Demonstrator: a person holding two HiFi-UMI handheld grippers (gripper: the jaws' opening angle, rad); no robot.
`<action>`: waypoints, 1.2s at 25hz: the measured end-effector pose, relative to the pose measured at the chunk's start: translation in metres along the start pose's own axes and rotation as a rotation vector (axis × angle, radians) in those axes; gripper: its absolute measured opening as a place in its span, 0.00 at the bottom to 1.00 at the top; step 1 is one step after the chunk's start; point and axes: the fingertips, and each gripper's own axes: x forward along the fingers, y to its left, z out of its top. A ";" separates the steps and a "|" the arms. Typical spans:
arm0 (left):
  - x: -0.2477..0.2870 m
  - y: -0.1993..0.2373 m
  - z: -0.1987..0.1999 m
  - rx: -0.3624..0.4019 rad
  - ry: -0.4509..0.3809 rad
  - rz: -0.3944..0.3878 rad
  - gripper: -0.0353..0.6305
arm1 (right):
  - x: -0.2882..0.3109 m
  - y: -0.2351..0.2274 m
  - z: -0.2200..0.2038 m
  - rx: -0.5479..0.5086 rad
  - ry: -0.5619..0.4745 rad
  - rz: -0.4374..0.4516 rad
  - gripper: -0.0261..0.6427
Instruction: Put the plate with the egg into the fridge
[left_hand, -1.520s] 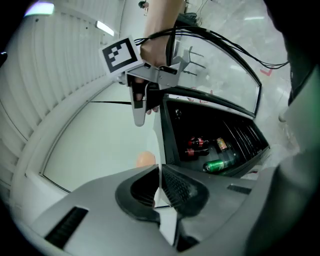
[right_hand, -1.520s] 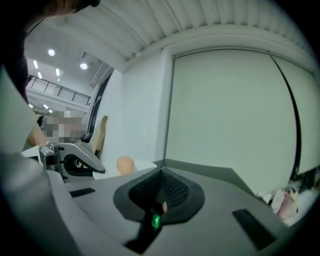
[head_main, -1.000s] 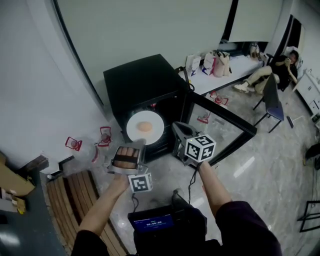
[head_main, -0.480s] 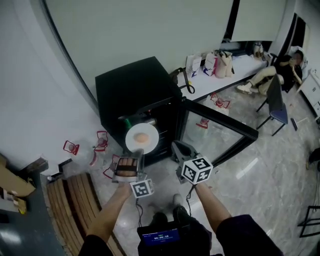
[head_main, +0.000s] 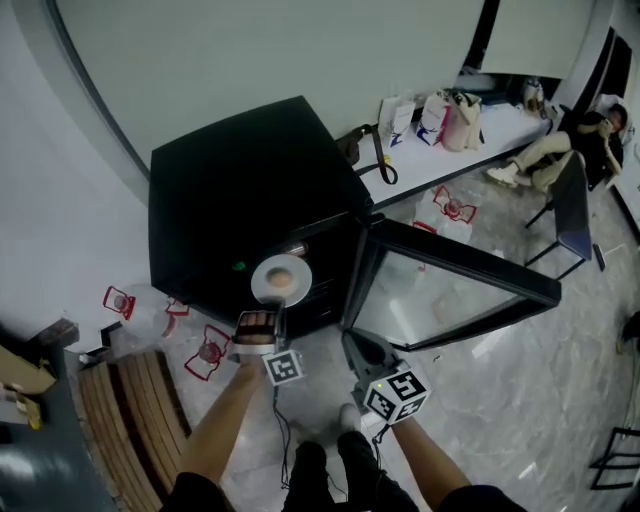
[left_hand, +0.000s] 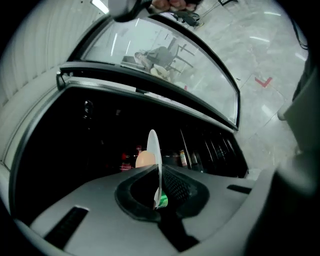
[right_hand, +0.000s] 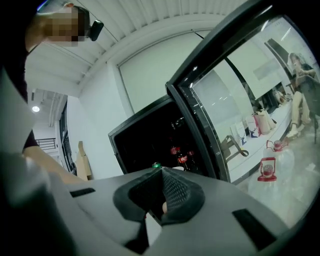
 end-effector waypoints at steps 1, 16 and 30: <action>0.016 -0.007 -0.002 0.006 0.013 -0.009 0.08 | 0.003 -0.006 -0.007 -0.004 0.009 0.001 0.05; 0.095 -0.060 -0.011 -0.038 0.064 -0.262 0.08 | 0.020 -0.053 -0.034 0.011 0.063 0.001 0.05; 0.082 -0.093 -0.009 -0.226 0.020 -0.773 0.14 | 0.022 -0.059 -0.030 0.018 0.065 0.006 0.05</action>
